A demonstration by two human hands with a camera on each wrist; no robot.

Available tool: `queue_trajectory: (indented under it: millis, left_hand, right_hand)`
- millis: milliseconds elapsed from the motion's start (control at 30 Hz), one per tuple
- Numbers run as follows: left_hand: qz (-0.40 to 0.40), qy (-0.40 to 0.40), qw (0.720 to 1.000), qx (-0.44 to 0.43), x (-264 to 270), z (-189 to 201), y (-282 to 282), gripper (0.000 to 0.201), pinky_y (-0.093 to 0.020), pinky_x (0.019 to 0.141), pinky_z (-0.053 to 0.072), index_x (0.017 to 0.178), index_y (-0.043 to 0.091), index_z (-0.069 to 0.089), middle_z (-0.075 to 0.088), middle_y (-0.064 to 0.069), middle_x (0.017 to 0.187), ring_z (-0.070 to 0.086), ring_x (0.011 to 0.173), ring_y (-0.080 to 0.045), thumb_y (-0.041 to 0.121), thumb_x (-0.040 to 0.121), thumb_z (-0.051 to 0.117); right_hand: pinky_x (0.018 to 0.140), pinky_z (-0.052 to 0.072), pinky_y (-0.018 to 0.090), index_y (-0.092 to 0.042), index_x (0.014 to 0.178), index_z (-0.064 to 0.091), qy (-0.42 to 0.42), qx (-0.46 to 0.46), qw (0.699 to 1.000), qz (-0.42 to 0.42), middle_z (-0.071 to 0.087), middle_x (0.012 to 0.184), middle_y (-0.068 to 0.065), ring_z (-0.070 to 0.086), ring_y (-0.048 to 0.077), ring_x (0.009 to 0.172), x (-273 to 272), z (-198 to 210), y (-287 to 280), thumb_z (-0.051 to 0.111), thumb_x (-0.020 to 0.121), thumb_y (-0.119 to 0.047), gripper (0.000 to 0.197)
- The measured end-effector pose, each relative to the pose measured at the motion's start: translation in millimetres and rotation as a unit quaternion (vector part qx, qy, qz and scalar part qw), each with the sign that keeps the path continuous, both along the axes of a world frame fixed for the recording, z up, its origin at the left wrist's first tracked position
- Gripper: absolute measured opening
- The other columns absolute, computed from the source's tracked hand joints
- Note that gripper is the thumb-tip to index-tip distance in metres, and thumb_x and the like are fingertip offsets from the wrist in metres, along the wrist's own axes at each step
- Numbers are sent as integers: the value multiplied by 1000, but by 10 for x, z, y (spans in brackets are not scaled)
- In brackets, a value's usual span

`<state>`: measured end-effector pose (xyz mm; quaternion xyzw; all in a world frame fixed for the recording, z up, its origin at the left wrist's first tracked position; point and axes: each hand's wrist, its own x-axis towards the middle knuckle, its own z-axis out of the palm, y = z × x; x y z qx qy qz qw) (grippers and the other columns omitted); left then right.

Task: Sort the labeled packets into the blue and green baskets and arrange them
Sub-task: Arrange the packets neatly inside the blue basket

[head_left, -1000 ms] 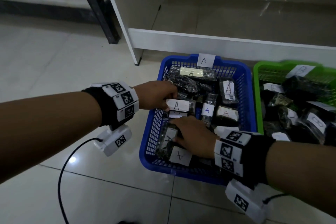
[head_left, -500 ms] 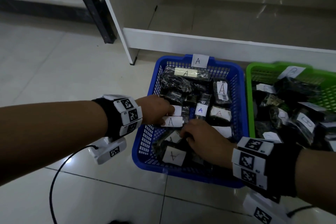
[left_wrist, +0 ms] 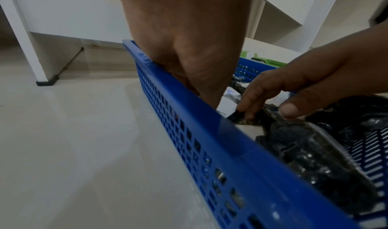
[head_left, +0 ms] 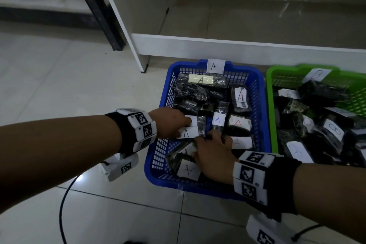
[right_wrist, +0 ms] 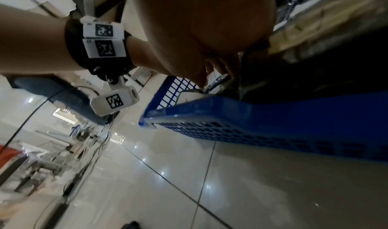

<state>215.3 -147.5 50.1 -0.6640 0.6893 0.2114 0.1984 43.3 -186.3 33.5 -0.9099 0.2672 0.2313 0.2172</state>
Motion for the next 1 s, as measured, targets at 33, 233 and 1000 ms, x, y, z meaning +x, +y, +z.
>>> queue_trajectory:
  millis: [33,233,1000]
  left_hand:
    - [2,4,1000,-1,10,-6,1,40,-34,86,46,129,19,47,56,-8,121,55,107,-25,30,92,55]
    - [11,23,1000,-17,8,-39,23,41,-34,88,47,130,19,50,58,-7,121,56,108,-25,30,92,56]
    - [290,371,850,-237,-104,140,73,28,-21,73,49,98,21,51,61,8,89,58,81,-2,22,81,72]
  right_hand:
    - [108,12,47,-15,124,45,-12,11,1000,-23,54,126,4,15,25,136,11,17,7,42,95,-30,33]
    - [108,22,42,-22,117,55,-45,76,994,-60,49,130,3,26,29,130,54,126,41,42,95,-38,30]
    - [87,42,25,-21,129,51,-127,98,987,0,52,126,0,51,14,104,-90,471,-958,61,89,-31,43]
